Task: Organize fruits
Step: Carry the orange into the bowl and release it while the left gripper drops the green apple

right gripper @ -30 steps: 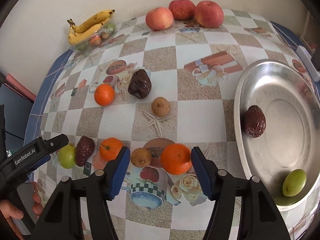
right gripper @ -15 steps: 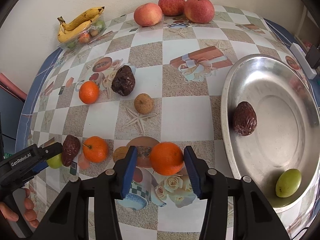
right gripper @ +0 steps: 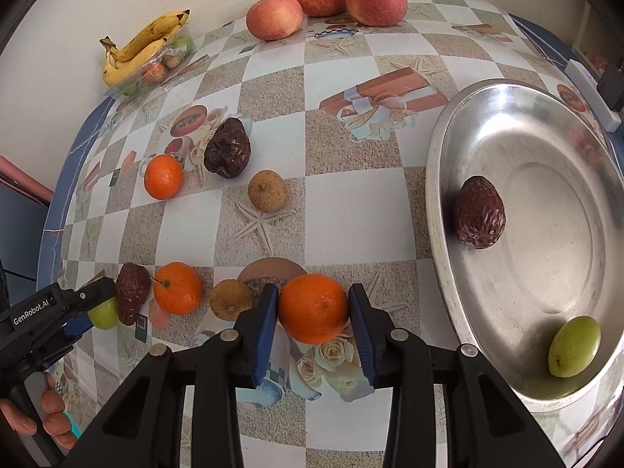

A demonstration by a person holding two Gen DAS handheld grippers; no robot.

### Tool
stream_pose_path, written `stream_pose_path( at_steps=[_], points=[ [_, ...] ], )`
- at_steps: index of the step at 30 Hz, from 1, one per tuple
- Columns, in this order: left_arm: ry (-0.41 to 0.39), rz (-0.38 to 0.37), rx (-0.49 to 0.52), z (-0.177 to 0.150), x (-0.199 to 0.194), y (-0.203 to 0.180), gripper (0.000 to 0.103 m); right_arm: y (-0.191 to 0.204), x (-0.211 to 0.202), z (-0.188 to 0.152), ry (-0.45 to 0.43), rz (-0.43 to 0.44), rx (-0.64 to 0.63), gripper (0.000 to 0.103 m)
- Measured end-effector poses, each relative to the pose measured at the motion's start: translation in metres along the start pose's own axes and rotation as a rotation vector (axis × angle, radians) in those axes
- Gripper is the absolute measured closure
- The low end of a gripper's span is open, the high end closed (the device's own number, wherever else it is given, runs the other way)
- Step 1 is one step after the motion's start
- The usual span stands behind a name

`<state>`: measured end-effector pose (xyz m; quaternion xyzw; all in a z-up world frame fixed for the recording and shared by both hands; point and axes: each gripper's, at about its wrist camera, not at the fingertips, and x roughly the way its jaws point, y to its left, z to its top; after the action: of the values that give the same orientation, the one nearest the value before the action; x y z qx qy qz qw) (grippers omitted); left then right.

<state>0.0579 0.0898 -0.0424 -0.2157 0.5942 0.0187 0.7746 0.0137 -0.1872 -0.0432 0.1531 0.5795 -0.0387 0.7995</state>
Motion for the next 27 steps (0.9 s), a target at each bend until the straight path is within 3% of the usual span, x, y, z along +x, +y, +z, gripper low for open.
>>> stream_pose_path(
  at_steps=[6,13,21,27],
  points=[
    [-0.062,-0.027,0.003,0.004,-0.018,-0.002,0.052,-0.001,-0.008,0.001,-0.014,0.035,0.010,0.065],
    [-0.123,-0.042,0.050,0.006,-0.034,-0.021,0.052,0.003,-0.037,0.006,-0.095,0.082,0.024,0.065],
    [-0.128,-0.051,0.108,0.004,-0.033,-0.049,0.052,0.012,-0.059,0.025,-0.142,0.018,0.014,0.065],
    [-0.110,-0.045,0.164,0.003,-0.027,-0.078,0.052,-0.001,-0.060,0.040,-0.157,0.033,0.030,0.065]
  ],
)
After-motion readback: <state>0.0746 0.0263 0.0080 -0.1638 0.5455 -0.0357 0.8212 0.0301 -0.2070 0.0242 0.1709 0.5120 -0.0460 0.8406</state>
